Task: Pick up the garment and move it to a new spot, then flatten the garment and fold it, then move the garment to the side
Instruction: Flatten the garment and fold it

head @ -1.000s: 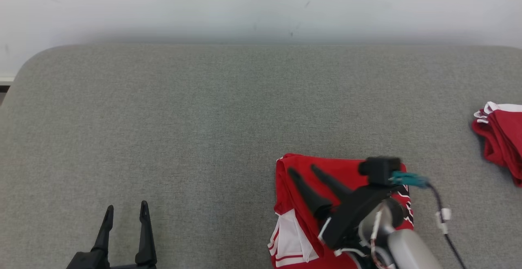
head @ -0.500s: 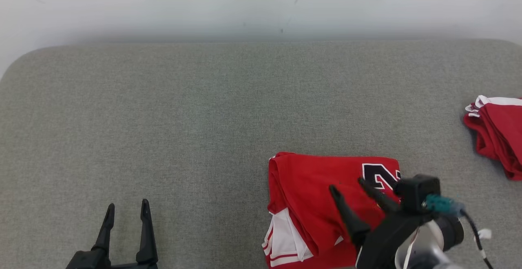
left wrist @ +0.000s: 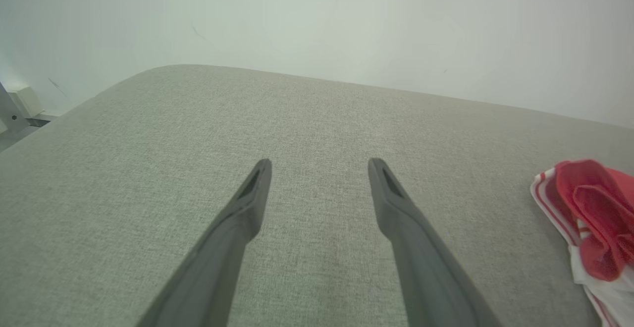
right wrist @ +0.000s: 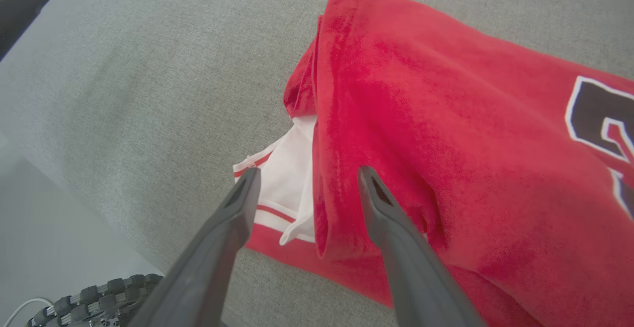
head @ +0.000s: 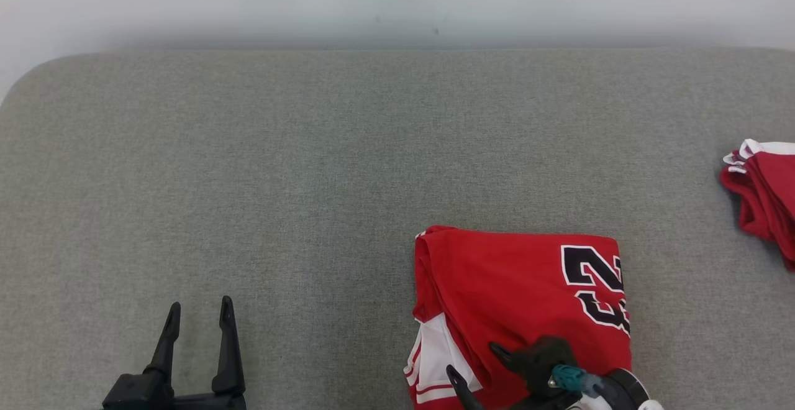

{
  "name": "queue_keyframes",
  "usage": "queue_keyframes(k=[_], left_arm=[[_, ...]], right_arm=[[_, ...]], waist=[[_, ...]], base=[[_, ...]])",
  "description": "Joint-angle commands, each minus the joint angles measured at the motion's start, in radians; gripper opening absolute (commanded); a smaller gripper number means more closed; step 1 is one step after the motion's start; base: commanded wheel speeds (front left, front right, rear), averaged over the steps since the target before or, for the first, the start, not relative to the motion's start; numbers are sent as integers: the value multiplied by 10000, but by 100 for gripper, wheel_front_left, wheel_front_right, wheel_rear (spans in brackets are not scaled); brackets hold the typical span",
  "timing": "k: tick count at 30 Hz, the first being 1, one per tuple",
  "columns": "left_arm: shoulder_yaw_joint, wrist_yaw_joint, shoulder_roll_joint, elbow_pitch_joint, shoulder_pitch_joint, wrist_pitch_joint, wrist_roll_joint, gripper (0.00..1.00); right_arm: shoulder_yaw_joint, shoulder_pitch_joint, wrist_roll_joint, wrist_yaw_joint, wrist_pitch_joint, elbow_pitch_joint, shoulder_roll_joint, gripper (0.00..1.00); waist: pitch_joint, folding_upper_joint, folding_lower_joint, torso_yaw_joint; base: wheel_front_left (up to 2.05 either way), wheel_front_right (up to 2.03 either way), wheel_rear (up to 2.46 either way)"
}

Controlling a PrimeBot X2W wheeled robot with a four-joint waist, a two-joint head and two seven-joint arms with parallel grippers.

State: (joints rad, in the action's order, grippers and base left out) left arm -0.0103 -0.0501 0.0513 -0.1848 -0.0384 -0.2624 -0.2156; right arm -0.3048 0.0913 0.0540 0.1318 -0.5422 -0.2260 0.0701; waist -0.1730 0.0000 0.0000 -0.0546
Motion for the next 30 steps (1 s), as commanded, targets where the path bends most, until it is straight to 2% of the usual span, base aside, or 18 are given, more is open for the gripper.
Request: queue_keyframes(k=[1, 11, 12, 13, 14, 23, 30], left_arm=[[4, 1, -13, -45, -80, -27, -15, 100], [-36, -55, -15, -111, -86, -27, 27, 100], [-38, -63, -15, -118, -84, -27, 30, 100], [-39, -64, -15, -129, -55, -27, 34, 100], [-41, -59, -15, -137, -32, -27, 35, 100], [0, -69, -14, -147, 96, -27, 72, 100], [-38, -70, -14, -160, -20, -27, 27, 100]], right_arm=[[-27, 66, -154, -23, 140, 240, -96, 100], [11, -242, -1132, -23, 412, 1250, -190, 100], [4, -253, -1165, -23, 418, 1293, -196, 78], [-40, -258, -1177, -23, 420, 1340, -211, 28], [-75, -258, -1168, -23, 431, 1332, -213, 0], [-620, -280, -537, -23, 452, 1017, -218, 0], [-1098, -594, -3, -23, 392, 1461, -220, 0]], waist=[[-41, 0, 0, -104], [-90, 0, 0, -358], [-78, 0, 0, -376], [-39, 0, 0, -398], [-17, 0, 0, -405], [121, 0, 0, -362], [20, 0, 0, -383]], base=[[0, 0, 0], [0, 0, 0], [0, 0, 0], [0, 0, 0], [0, 0, 0], [0, 0, 0], [0, 0, 0]])
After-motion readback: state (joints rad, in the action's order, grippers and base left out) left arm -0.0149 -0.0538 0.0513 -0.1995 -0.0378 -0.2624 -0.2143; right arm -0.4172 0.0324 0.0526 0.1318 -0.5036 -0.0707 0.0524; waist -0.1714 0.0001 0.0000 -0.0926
